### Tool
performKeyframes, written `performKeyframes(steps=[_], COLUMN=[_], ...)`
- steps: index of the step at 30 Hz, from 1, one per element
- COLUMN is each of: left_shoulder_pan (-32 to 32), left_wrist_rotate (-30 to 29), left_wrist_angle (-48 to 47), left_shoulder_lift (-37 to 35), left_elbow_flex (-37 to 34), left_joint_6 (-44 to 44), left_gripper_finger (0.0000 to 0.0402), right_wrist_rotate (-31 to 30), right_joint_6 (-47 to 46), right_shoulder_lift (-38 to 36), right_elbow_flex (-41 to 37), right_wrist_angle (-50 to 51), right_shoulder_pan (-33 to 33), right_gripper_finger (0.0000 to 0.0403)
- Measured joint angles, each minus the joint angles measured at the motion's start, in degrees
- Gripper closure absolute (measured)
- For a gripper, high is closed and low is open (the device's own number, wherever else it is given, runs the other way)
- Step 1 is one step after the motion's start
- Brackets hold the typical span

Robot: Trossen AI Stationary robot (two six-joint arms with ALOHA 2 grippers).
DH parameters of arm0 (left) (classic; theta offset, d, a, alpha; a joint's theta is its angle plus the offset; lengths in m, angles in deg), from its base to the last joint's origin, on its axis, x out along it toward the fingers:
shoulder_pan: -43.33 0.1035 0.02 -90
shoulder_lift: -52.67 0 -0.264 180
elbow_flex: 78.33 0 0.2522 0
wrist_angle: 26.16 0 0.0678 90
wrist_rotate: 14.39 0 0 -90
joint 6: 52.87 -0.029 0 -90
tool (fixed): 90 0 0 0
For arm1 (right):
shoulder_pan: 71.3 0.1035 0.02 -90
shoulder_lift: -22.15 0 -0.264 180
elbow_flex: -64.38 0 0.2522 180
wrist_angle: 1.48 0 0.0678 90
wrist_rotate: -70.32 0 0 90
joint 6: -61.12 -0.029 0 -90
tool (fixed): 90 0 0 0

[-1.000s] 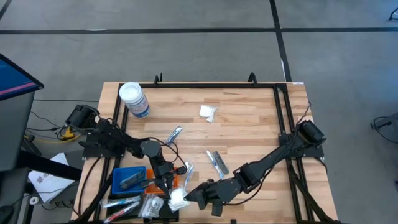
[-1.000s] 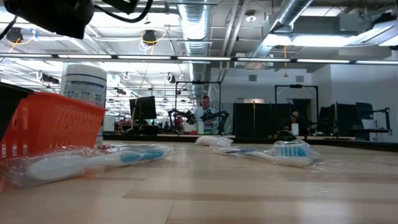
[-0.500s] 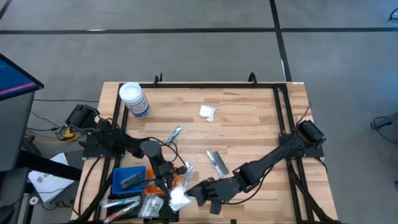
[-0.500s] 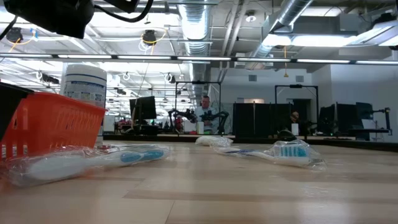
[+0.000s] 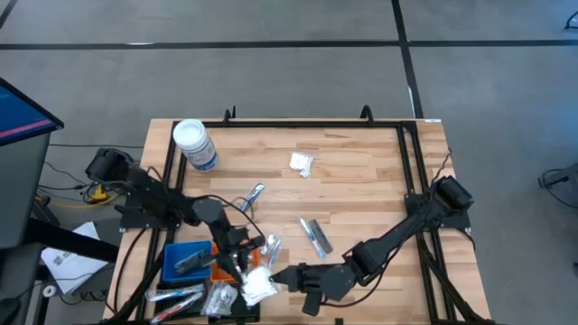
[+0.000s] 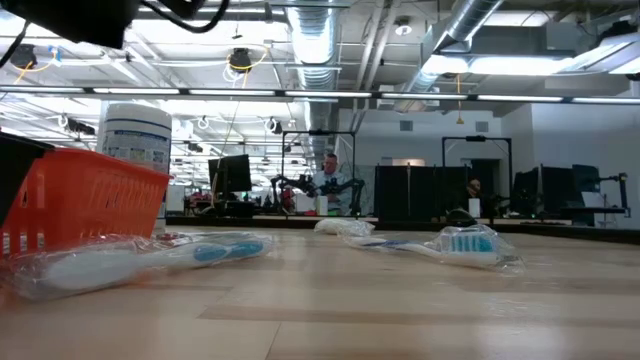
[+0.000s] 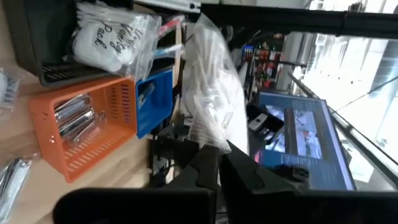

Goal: Pick & Place Travel size toiletries
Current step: Put the bottom cotton pack into the right black basket

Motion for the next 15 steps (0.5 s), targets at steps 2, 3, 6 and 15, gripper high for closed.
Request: performKeyframes(steps=[2, 3, 6, 15], left_shoulder_pan=[0.0, 0.0, 0.0, 0.0], left_wrist_rotate=[-2.37, -3.21, -5.75, -18.07], left_wrist_angle=[0.1, 0.08, 0.11, 0.26], left_shoulder_lift=[-3.42, -5.41, -11.75, -29.04], left_elbow_flex=[-1.81, -2.92, -6.52, -18.74], left_joint_6=[-1.04, -1.77, -3.06, -3.34], left_gripper_finger=[0.0322, 0.0318, 0.0307, 0.0298], right_wrist_rotate=[-1.42, -1.77, -1.88, 0.75], right_joint_6=[-0.76, -2.08, -6.16, -19.43], right_shoulder_lift=[-0.07, -0.07, -0.22, -0.22], right_elbow_flex=[0.1, 0.46, 2.14, 9.89], right_wrist_angle=[0.08, 0.28, 2.48, 11.95], right_shoulder_pan=[0.5, 0.75, 0.75, -0.99], right_gripper_finger=[0.0401, 0.0402, 0.0402, 0.0402])
